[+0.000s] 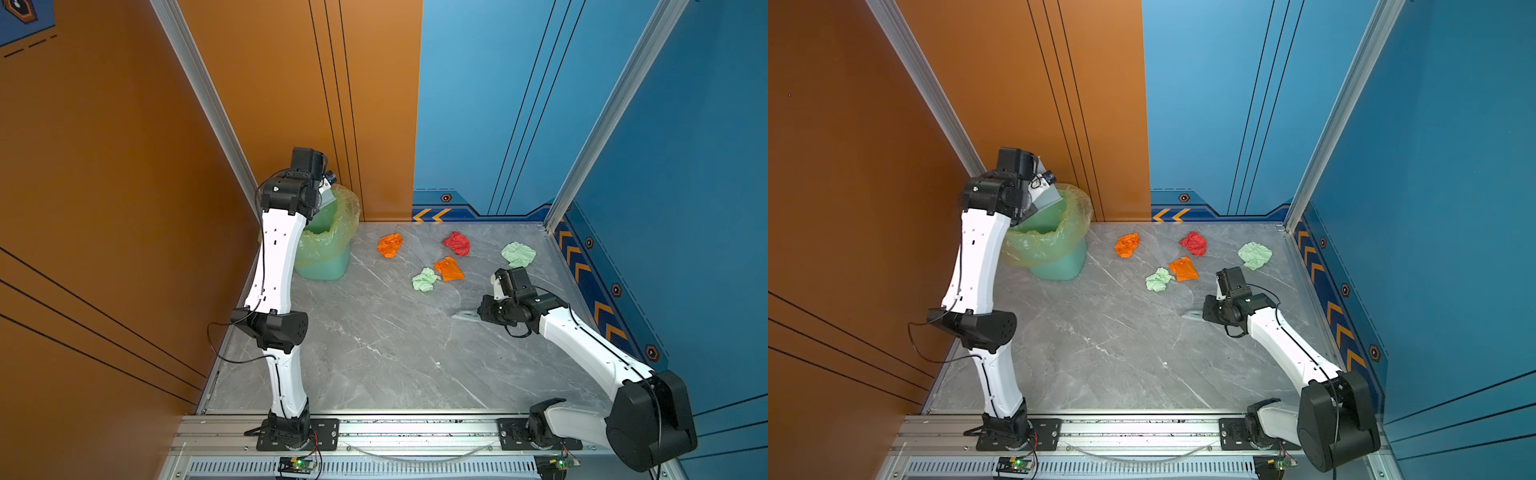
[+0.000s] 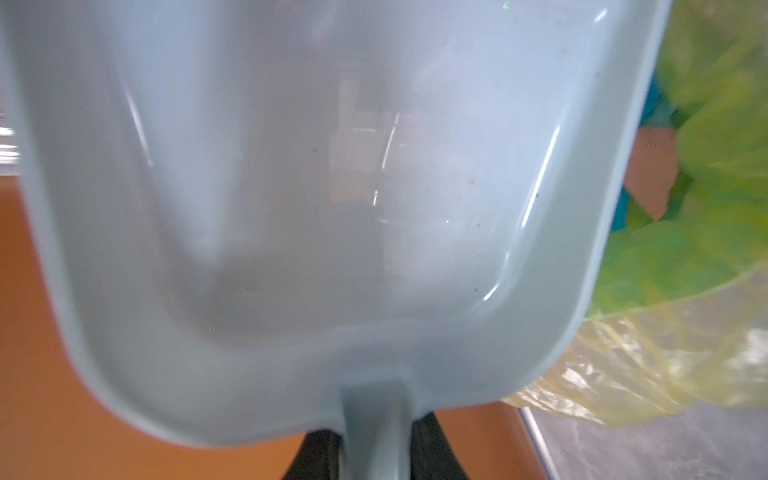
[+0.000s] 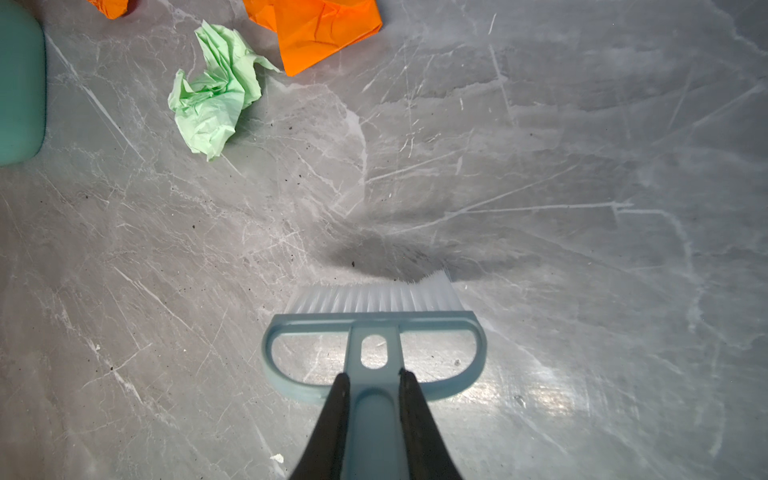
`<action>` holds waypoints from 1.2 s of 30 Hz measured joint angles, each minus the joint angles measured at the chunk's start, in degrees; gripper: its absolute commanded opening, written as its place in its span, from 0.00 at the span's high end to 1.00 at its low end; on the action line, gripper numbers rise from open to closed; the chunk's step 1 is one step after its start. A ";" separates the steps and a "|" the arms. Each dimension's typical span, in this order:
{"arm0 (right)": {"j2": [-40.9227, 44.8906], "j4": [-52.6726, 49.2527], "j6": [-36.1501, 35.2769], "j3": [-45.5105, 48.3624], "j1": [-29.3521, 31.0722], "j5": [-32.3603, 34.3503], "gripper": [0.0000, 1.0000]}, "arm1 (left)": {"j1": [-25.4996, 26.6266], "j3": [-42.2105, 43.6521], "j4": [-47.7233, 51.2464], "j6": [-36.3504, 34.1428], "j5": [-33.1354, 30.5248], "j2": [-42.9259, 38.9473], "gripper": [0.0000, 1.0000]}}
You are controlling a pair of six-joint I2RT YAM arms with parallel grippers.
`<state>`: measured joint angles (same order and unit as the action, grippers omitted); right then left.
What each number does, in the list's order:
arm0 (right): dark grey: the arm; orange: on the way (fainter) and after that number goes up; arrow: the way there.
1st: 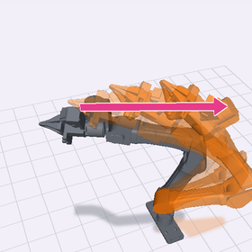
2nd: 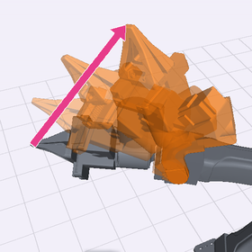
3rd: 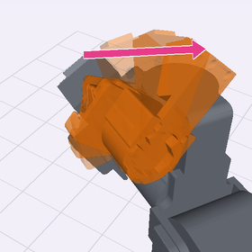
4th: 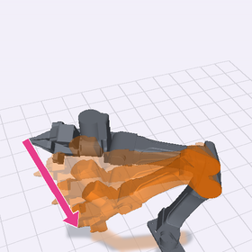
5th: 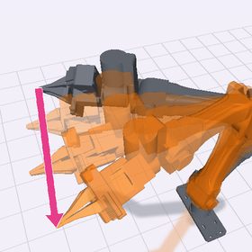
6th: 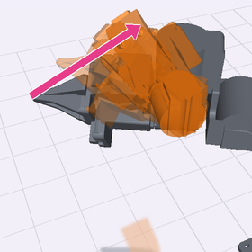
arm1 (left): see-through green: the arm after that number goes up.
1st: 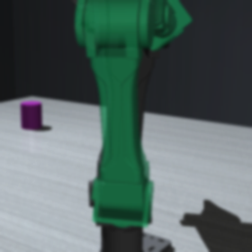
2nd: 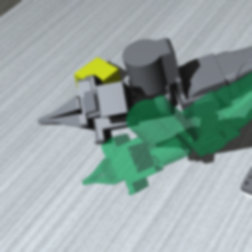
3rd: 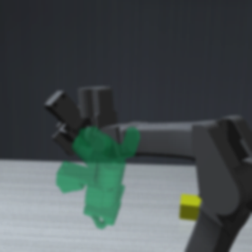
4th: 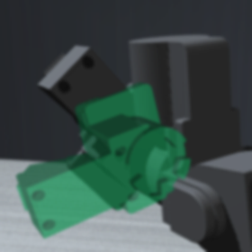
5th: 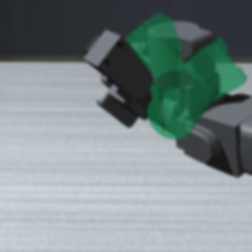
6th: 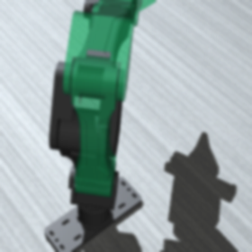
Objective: Sweep away the paper scraps from the table
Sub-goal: 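Lower the empty dustpan back to the table with the left gripper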
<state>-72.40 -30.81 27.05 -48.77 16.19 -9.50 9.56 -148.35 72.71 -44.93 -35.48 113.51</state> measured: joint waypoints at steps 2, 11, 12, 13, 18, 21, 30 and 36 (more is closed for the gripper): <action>0.00 0.02 0.00 0.00 0.00 0.00 1.00 | 0.33 2.08 -1.79 2.29 3.37 -2.93 1.00; -1.44 -0.09 -0.07 -3.48 0.66 0.04 1.00 | 6.69 19.82 -12.76 8.48 14.56 -16.94 1.00; -1.99 -0.09 -0.07 -4.46 0.68 0.04 1.00 | 7.58 21.68 -13.70 9.25 15.58 -17.68 1.00; -2.58 -0.09 -0.13 -5.60 0.72 0.07 1.00 | 8.52 23.50 -14.49 9.99 16.39 -18.23 1.00; -5.77 -0.09 -0.79 -12.13 0.81 0.26 1.00 | 12.50 33.14 -17.22 13.53 18.99 -20.17 1.00; -7.80 -0.17 -1.70 -16.22 1.01 0.33 1.00 | 13.84 38.23 -18.21 16.55 21.75 -21.14 1.00; -12.13 -0.15 -2.89 -22.60 1.68 0.52 1.00 | 14.25 50.45 -19.34 28.41 33.53 -25.57 1.00; -12.37 -0.22 -2.86 -23.04 1.84 0.70 1.00 | 14.25 58.31 -19.71 35.26 41.38 -25.97 1.00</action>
<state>-84.77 -31.03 24.18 -71.81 18.02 -8.80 23.81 -90.04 52.99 -9.67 5.89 87.55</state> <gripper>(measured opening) 0.194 0.226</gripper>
